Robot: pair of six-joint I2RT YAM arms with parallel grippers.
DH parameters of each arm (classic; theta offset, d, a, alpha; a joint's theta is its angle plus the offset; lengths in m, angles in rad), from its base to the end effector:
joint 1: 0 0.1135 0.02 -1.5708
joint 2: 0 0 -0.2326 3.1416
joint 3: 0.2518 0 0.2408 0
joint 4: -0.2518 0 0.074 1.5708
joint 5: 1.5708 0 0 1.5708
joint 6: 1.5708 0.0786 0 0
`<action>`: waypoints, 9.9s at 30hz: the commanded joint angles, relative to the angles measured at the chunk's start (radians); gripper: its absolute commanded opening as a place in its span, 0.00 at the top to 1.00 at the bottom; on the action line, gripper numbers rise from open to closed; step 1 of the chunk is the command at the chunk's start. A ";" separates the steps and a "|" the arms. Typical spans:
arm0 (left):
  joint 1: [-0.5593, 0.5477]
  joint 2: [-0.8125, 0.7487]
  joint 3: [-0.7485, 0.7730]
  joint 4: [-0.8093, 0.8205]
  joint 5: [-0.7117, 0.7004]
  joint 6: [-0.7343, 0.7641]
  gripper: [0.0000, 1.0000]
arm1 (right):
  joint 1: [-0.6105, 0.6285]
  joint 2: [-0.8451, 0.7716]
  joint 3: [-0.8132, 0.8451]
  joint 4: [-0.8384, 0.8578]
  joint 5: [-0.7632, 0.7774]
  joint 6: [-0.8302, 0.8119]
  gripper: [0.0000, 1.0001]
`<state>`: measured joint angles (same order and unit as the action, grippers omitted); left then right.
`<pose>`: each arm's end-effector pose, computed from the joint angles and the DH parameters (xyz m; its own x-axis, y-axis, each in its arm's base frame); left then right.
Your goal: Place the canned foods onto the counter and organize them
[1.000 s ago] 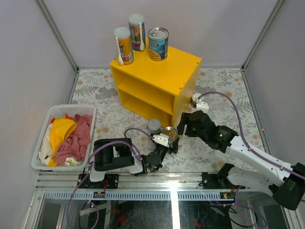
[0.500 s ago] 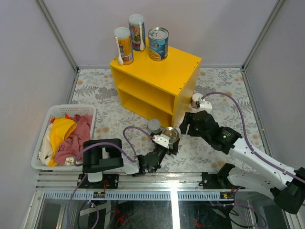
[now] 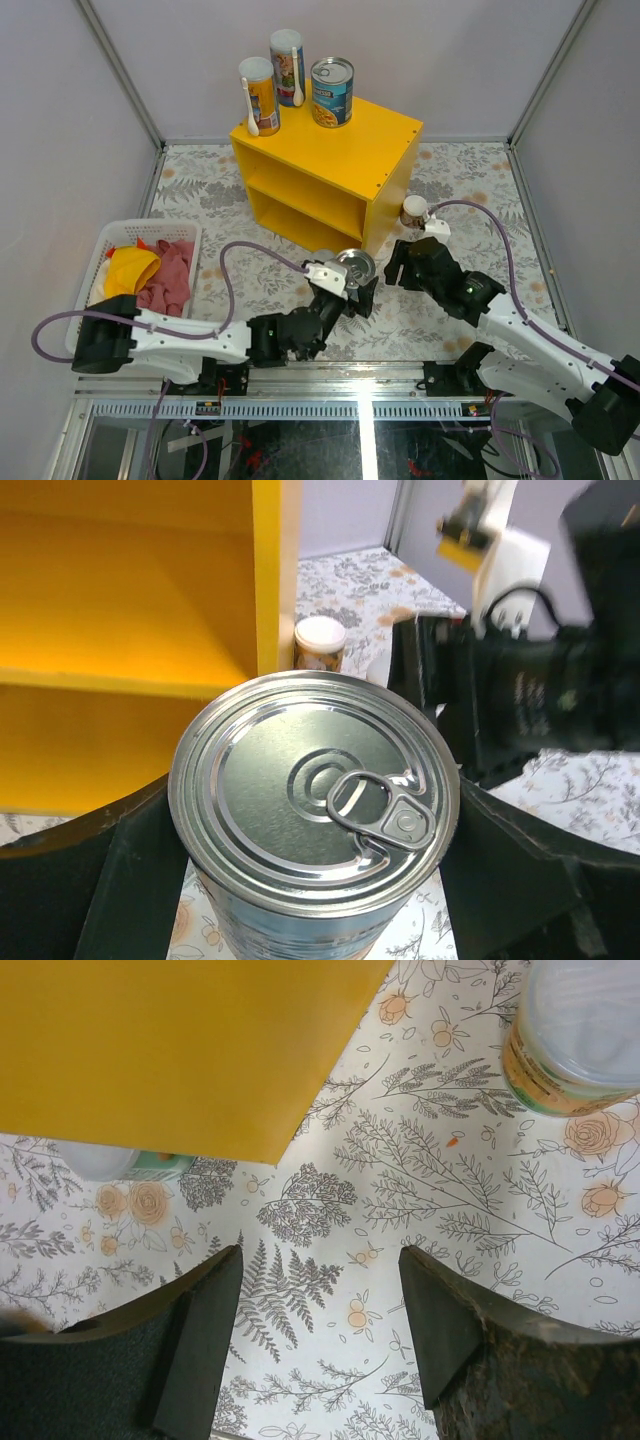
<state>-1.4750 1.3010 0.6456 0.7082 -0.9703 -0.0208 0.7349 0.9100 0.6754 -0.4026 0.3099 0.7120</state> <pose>0.0930 -0.2901 0.2494 -0.0050 -0.0707 -0.9975 0.4837 0.8729 -0.0643 0.1924 0.1416 0.2127 -0.6326 0.2670 -0.7270 -0.0574 0.9200 0.3878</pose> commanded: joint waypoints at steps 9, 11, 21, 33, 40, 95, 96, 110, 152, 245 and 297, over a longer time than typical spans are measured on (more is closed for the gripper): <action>0.042 -0.117 0.595 -0.619 -0.034 0.069 1.00 | -0.026 0.027 -0.012 0.122 0.002 0.029 0.29; 0.075 -0.110 0.661 -0.646 -0.030 0.083 1.00 | -0.026 0.027 -0.004 0.121 0.012 0.025 0.29; 0.319 0.009 0.946 -0.718 0.073 0.188 1.00 | -0.052 0.022 0.045 0.095 0.028 0.003 0.29; 0.620 0.140 1.106 -0.708 0.241 0.120 1.00 | -0.091 0.033 0.107 0.097 0.034 -0.021 0.28; 0.728 0.209 1.183 -0.731 0.328 0.066 1.00 | -0.120 0.034 0.120 0.098 0.030 -0.025 0.27; 0.804 0.178 1.025 -0.642 0.391 -0.032 0.21 | -0.203 0.022 0.118 0.085 0.009 -0.041 0.21; 0.805 0.178 1.025 -0.641 0.390 -0.029 0.19 | -0.204 0.022 0.119 0.084 0.007 -0.042 0.21; 0.804 0.157 1.027 -0.625 0.404 -0.024 0.02 | -0.208 0.012 0.122 0.077 0.001 -0.042 0.21; 0.036 -0.219 0.409 -0.417 -0.010 0.034 0.01 | -0.589 0.550 0.442 0.270 -0.125 -0.075 0.17; -0.264 -0.289 -0.113 -0.427 -0.169 -0.297 0.01 | -0.469 0.594 0.357 0.293 -0.147 0.013 0.34; -0.271 0.109 -0.344 0.218 -0.065 -0.179 0.00 | -0.001 0.320 0.086 0.146 -0.155 0.261 0.48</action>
<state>-1.6543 1.3510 0.3317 0.6945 -1.0393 -0.2363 0.7170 1.2957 0.7574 -0.2417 0.1135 0.9463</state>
